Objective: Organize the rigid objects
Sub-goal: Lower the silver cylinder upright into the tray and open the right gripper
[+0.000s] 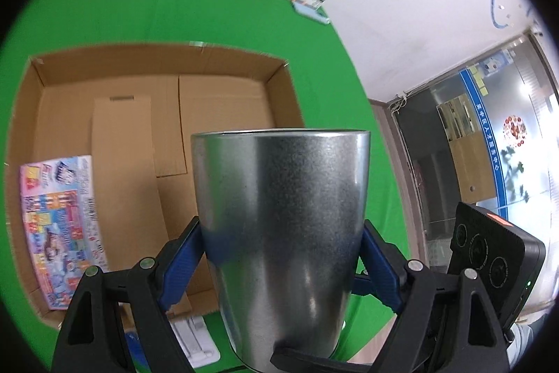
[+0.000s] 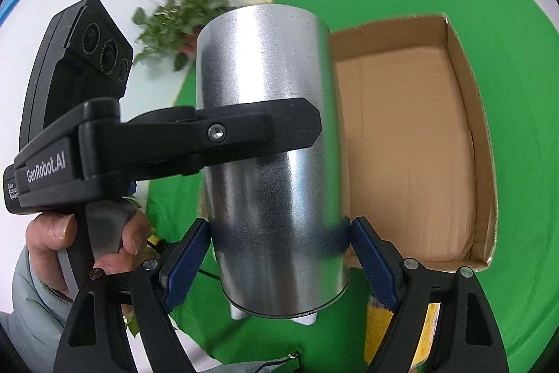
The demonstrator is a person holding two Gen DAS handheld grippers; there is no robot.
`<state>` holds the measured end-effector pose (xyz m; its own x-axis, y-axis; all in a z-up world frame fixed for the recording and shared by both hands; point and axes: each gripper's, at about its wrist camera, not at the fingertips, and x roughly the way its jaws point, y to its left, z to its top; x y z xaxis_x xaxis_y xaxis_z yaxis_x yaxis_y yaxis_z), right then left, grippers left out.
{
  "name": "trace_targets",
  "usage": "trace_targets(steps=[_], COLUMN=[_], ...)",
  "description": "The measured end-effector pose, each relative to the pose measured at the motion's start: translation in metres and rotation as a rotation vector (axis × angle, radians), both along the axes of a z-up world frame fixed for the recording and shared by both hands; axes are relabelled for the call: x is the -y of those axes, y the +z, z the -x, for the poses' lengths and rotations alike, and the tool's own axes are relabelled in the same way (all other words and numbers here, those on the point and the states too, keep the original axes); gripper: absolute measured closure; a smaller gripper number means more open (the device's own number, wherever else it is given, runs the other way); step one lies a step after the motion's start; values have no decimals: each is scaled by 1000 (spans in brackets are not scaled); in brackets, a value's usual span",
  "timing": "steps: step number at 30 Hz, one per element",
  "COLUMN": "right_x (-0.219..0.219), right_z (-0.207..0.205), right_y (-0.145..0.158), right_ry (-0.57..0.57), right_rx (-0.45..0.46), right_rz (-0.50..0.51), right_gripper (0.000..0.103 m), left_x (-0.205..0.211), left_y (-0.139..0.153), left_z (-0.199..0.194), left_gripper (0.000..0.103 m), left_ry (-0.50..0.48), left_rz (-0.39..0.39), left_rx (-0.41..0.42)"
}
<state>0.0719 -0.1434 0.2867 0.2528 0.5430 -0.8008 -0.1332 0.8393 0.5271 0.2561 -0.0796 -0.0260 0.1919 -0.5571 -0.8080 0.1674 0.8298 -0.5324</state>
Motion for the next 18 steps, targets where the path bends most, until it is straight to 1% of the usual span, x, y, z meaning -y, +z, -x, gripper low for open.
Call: trace_targets(steps=[4, 7, 10, 12, 13, 15, 16, 18], right_x=[4, 2, 3, 3, 1, -1, -2, -6], right_z=[-13, -18, -27, -31, -22, -21, -15, -10], right_y=[-41, -63, -91, -105, -104, -113, -119, -126], right_ry=[-32, -43, -59, -67, -65, -56, -53, -54], right_rx=[-80, -118, -161, -180, -187, -193, -191, -192], right_rz=[-8, -2, -3, -8, -10, -10, -13, -11], right_gripper=[22, 23, 23, 23, 23, 23, 23, 23], left_x=[-1, -1, -1, 0, 0, -1, 0, 2], left_y=[-37, -61, -82, -90, -94, -101, -101, -100], left_z=[-13, -19, -23, -24, -24, -23, -22, -17], left_gripper=[18, 18, 18, 18, 18, 18, 18, 18], left_ry=[17, 0, -15, -15, -17, -25, -35, -60], left_rz=[7, 13, 9, 4, 0, -9, -20, -60], left_rx=[-79, -131, -180, -206, -220, -258, -268, -257])
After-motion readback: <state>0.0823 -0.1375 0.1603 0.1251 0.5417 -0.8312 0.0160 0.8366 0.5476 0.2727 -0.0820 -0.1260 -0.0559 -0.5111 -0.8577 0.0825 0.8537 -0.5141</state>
